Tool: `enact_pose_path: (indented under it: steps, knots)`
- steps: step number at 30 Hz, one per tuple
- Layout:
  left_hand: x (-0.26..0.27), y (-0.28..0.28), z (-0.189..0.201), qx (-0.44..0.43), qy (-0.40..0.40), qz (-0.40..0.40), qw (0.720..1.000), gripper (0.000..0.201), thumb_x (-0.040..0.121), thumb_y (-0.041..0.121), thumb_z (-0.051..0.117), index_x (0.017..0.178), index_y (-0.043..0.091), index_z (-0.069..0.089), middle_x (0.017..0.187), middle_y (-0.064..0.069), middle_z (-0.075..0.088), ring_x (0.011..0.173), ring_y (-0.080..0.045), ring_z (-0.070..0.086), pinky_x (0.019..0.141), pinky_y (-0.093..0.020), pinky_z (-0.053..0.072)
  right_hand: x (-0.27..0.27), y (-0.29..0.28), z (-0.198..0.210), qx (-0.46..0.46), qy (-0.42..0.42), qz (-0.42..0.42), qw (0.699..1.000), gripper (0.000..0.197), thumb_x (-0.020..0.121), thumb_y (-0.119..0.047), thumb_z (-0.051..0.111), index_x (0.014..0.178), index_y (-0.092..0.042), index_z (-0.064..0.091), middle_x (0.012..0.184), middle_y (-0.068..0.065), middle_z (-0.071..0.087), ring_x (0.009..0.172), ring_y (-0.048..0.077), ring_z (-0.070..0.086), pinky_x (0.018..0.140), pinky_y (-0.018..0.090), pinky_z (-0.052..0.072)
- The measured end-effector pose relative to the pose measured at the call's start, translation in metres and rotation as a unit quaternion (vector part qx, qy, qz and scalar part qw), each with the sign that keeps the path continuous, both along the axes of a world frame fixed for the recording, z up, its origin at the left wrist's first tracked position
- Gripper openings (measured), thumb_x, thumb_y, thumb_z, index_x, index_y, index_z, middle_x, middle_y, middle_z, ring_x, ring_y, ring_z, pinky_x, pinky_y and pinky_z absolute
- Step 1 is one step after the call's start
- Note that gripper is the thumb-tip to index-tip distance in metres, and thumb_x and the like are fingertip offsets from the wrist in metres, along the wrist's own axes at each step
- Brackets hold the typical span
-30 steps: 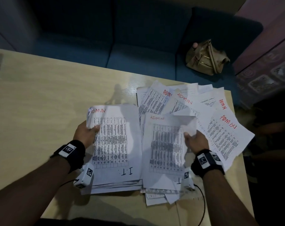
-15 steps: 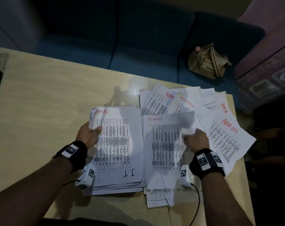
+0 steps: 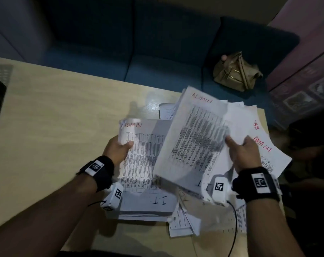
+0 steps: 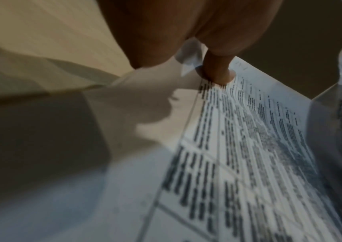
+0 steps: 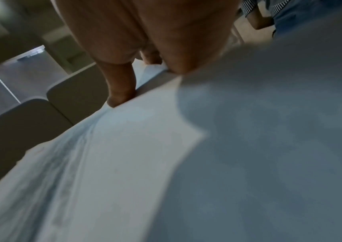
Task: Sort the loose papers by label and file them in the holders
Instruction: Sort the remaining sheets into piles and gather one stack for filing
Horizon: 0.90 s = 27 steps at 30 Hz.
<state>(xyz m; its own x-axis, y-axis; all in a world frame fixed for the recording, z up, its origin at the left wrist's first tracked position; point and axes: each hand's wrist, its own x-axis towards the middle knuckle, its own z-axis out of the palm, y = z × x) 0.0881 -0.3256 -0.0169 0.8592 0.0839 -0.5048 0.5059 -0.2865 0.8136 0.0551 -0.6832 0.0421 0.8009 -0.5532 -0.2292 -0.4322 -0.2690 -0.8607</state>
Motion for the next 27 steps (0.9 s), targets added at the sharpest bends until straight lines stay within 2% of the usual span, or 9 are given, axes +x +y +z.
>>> enact_pose_path:
  steps: [2, 7, 11, 13, 15, 18, 20, 24, 27]
  knots:
    - [-0.003, -0.007, -0.002, -0.014, 0.008, -0.002, 1.0, 0.017, 0.094, 0.021, 0.058, 0.111, 0.02, 0.056, 0.085, -0.003, 0.063, 0.069, -0.017, 0.055, 0.06, -0.027, 0.044, -0.005, 0.014, -0.016, -0.001, 0.056, -0.011, 0.998, 0.037, 0.079, -0.042, 0.074, 0.094, -0.023, 0.045, 0.093, 0.0, 0.049, 0.084, 0.014, 0.045, 0.056, 0.023, 0.029]
    - [-0.009, -0.014, -0.011, -0.006, 0.017, -0.019, 1.0, 0.013, 0.093, 0.02, 0.061, 0.106, 0.016, 0.061, 0.088, -0.002, 0.067, 0.072, -0.012, 0.06, 0.067, -0.025, 0.045, -0.019, 0.066, -0.037, -0.009, 0.075, 0.11, 0.991, 0.027, 0.088, -0.014, 0.065, 0.114, -0.01, 0.061, 0.1, 0.0, 0.066, 0.088, 0.014, 0.062, 0.071, 0.026, 0.05]
    - [-0.016, -0.023, -0.015, -0.053, 0.069, -0.032, 0.996, 0.007, 0.089, 0.017, 0.062, 0.09, 0.014, 0.068, 0.084, -0.006, 0.073, 0.078, -0.026, 0.068, 0.072, -0.032, 0.053, -0.024, 0.096, -0.051, -0.036, 0.115, 0.157, 0.98, 0.02, 0.094, -0.022, 0.055, 0.105, -0.006, 0.057, 0.093, 0.002, 0.06, 0.088, 0.023, 0.06, 0.055, 0.018, 0.04]
    - [-0.019, -0.023, -0.015, -0.126, 0.109, -0.001, 0.986, 0.025, 0.086, 0.037, 0.062, 0.093, 0.016, 0.073, 0.09, -0.008, 0.075, 0.085, -0.03, 0.069, 0.084, -0.043, 0.053, -0.026, 0.107, -0.052, -0.025, 0.107, 0.155, 0.982, 0.014, 0.095, -0.02, 0.053, 0.099, -0.007, 0.055, 0.086, 0.003, 0.06, 0.08, 0.018, 0.061, 0.054, 0.015, 0.04]
    - [-0.022, -0.022, -0.015, -0.217, 0.15, 0.05, 0.963, 0.053, 0.083, 0.066, 0.054, 0.106, 0.023, 0.073, 0.101, -0.007, 0.074, 0.091, -0.029, 0.069, 0.09, -0.045, 0.05, -0.03, 0.113, -0.057, -0.016, 0.109, 0.165, 0.98, 0.018, 0.095, -0.02, 0.053, 0.1, -0.002, 0.056, 0.09, 0.009, 0.064, 0.077, 0.015, 0.06, 0.054, 0.013, 0.041]
    - [-0.024, -0.013, -0.019, -0.257, 0.116, 0.037, 0.959, 0.075, 0.073, 0.085, 0.047, 0.135, 0.043, 0.05, 0.141, -0.001, 0.054, 0.129, -0.027, 0.051, 0.11, -0.054, 0.032, -0.033, 0.117, -0.069, -0.007, 0.125, 0.163, 0.979, 0.031, 0.093, -0.025, 0.055, 0.117, -0.005, 0.052, 0.105, 0.008, 0.062, 0.096, 0.026, 0.061, 0.066, 0.027, 0.049]
    - [-0.03, -0.009, -0.015, -0.266, 0.081, 0.006, 0.961, 0.081, 0.07, 0.082, 0.055, 0.137, 0.037, 0.049, 0.145, 0.001, 0.048, 0.132, -0.024, 0.046, 0.113, -0.055, 0.026, -0.033, 0.118, -0.073, -0.009, 0.137, 0.168, 0.976, 0.036, 0.092, -0.025, 0.057, 0.123, -0.008, 0.047, 0.108, 0.005, 0.059, 0.099, 0.025, 0.059, 0.075, 0.032, 0.05]
    - [-0.033, -0.013, 0.002, -0.208, 0.024, -0.04, 0.977, 0.091, 0.065, 0.078, 0.06, 0.14, 0.029, 0.044, 0.122, 0.021, 0.05, 0.114, -0.005, 0.047, 0.1, -0.032, 0.028, -0.029, 0.122, -0.073, -0.019, 0.137, 0.182, 0.974, 0.033, 0.094, -0.027, 0.054, 0.122, -0.01, 0.048, 0.107, 0.003, 0.059, 0.094, 0.022, 0.059, 0.069, 0.028, 0.048]
    - [-0.025, -0.011, -0.003, -0.11, -0.025, -0.059, 0.992, 0.058, 0.085, 0.04, 0.068, 0.137, 0.029, 0.046, 0.126, 0.017, 0.056, 0.118, -0.008, 0.053, 0.099, -0.03, 0.036, -0.027, 0.12, -0.074, -0.012, 0.142, 0.187, 0.972, 0.03, 0.095, -0.03, 0.052, 0.118, -0.011, 0.051, 0.102, 0.001, 0.059, 0.095, 0.023, 0.06, 0.062, 0.024, 0.042]
